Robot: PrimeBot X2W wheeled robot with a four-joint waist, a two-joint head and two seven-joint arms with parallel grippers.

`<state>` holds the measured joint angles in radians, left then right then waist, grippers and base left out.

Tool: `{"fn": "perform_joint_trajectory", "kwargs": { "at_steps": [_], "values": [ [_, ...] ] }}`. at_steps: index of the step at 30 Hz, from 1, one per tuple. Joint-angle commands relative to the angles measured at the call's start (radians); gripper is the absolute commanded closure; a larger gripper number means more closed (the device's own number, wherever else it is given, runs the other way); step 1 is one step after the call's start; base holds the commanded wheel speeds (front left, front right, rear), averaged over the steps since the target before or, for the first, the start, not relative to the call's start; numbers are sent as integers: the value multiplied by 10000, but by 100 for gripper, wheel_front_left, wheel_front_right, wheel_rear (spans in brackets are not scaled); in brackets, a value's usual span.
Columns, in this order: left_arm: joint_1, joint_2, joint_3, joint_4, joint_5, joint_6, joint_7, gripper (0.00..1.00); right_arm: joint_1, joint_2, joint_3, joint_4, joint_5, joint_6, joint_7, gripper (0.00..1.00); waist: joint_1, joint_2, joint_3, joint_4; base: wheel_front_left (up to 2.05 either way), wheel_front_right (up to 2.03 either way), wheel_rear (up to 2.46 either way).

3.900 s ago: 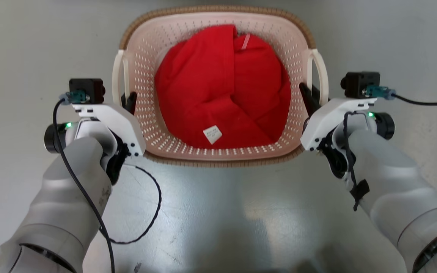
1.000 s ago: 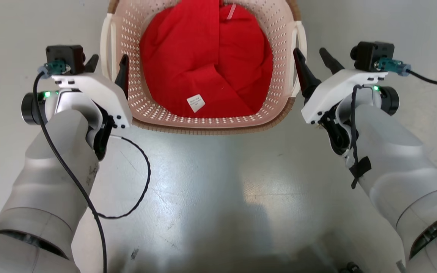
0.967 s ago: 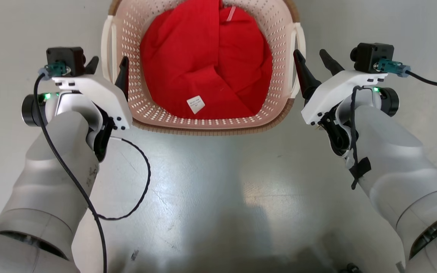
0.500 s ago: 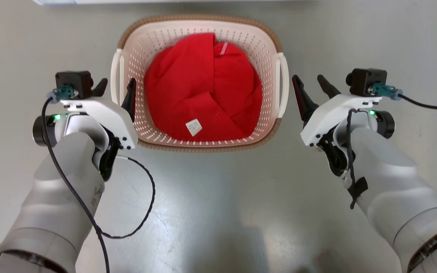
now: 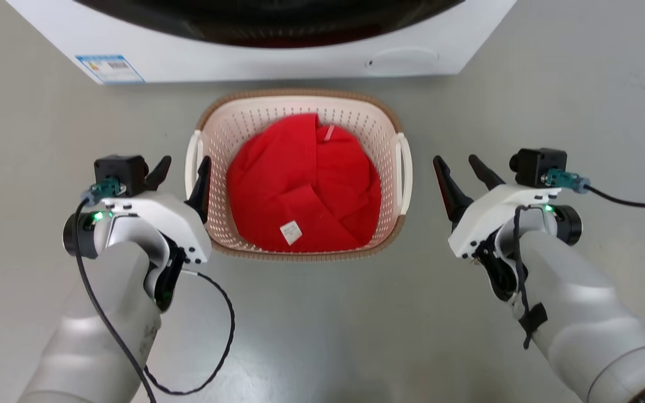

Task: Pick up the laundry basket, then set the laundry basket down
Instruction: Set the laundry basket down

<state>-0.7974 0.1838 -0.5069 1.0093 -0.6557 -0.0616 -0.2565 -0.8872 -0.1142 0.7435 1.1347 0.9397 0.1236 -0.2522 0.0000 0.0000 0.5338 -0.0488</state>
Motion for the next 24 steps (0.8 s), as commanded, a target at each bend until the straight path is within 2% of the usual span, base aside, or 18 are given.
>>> {"fn": "perform_joint_trajectory", "kwargs": {
  "at_steps": [1, 11, 24],
  "values": [
    [359, 362, 394, -414, 226, 77, -53, 0, 502, 10, 6, -262, -209, 71, -95, 0, 0, 0, -397, 13, 0, 0, 0],
    [1889, 238, 1335, -1669, 1003, 48, -53, 0, 1633, -361, -902, -1105, -1154, 71, -95, 0, 0, 0, -1826, 61, 0, 0, 0],
    [3704, -126, 2398, -2925, 1700, 19, -53, 0, 3609, -587, -2639, -2729, -2696, 71, -95, 0, 0, 0, -3683, 128, 0, 0, 0]
  ]
}}
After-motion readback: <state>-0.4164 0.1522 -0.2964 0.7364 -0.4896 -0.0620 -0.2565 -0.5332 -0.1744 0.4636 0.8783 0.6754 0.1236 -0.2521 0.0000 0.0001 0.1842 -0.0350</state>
